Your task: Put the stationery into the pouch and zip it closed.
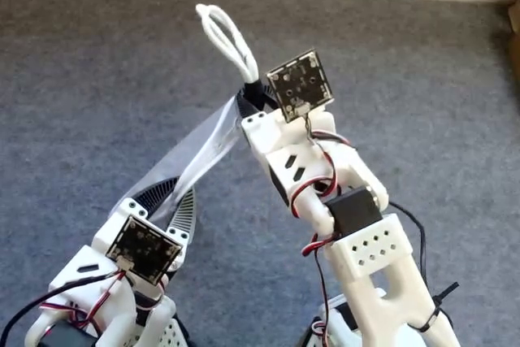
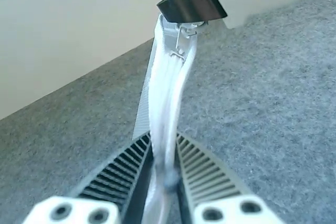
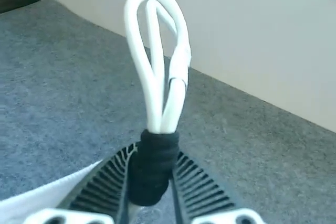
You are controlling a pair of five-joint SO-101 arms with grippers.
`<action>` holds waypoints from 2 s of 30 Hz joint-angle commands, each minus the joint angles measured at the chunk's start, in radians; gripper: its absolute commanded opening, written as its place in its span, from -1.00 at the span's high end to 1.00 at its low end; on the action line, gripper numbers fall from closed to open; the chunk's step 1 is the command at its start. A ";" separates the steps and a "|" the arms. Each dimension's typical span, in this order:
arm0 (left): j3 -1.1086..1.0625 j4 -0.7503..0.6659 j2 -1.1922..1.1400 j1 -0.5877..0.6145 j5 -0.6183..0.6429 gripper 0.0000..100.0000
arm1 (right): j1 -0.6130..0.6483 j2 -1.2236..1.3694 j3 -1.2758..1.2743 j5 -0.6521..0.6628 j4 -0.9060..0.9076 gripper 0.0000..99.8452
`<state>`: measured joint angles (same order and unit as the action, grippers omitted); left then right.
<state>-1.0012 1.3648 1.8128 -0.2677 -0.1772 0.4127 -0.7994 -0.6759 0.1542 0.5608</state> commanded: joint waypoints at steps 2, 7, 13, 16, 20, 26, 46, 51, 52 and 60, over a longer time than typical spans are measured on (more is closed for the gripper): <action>0.008 0.003 0.015 0.048 0.020 0.99 | -0.128 -0.005 0.002 0.012 -0.045 0.99; 0.013 -0.002 0.015 0.048 0.020 0.99 | -0.054 -0.053 -0.016 0.014 0.035 0.99; 0.024 -0.040 0.015 0.048 0.015 0.97 | 0.070 -0.197 -0.021 0.015 0.134 0.99; 0.024 -0.055 0.015 0.048 0.018 0.80 | 0.107 -0.240 -0.022 0.015 0.165 0.99; 0.024 -0.086 0.015 0.045 0.020 0.69 | 0.154 -0.246 -0.022 0.015 0.193 0.99; 0.024 -0.118 0.013 0.042 0.017 0.68 | 0.208 -0.248 -0.024 0.012 0.209 0.99; 0.025 -0.132 0.015 -0.084 -0.046 0.99 | 0.205 -0.245 -0.024 0.015 0.220 0.99; 0.087 -0.091 0.015 -0.084 -0.043 0.99 | 0.145 -0.242 -0.024 0.015 0.200 0.99; 0.105 -0.068 0.015 -0.084 -0.041 0.99 | 0.125 -0.242 -0.025 0.015 0.188 0.99; 0.134 -0.023 0.015 -0.085 -0.020 0.99 | 0.002 -0.242 -0.179 0.032 -0.058 0.99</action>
<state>-0.9383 1.3357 1.8098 -0.3399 -0.2094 0.5079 -1.0173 -0.8186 0.1542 0.6099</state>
